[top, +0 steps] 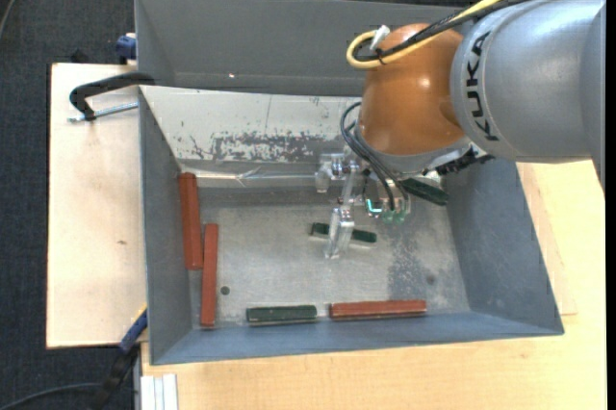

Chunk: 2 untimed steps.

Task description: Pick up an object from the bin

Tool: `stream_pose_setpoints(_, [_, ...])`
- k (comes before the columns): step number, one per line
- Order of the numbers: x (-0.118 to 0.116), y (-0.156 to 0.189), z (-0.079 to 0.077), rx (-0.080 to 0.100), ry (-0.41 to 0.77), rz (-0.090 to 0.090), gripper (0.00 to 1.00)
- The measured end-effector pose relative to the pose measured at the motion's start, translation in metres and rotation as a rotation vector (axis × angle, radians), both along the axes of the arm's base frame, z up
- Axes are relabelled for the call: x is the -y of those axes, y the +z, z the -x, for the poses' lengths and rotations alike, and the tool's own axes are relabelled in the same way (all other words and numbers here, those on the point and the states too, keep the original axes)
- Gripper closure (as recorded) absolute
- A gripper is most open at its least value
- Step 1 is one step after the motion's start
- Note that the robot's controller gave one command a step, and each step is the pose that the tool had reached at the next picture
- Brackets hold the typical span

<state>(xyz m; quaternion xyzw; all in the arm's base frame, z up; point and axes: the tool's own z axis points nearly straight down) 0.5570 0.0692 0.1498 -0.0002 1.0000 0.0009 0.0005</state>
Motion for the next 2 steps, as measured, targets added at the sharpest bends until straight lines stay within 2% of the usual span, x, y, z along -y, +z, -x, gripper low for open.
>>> stream_pose_setpoints(1, [0.0543,-0.0788,-0.0450,0.005,0.191,0.001,0.00])
stream_pose_setpoints(2, [0.0542,-0.0788,-0.0450,0.004,0.190,0.000,1.00])
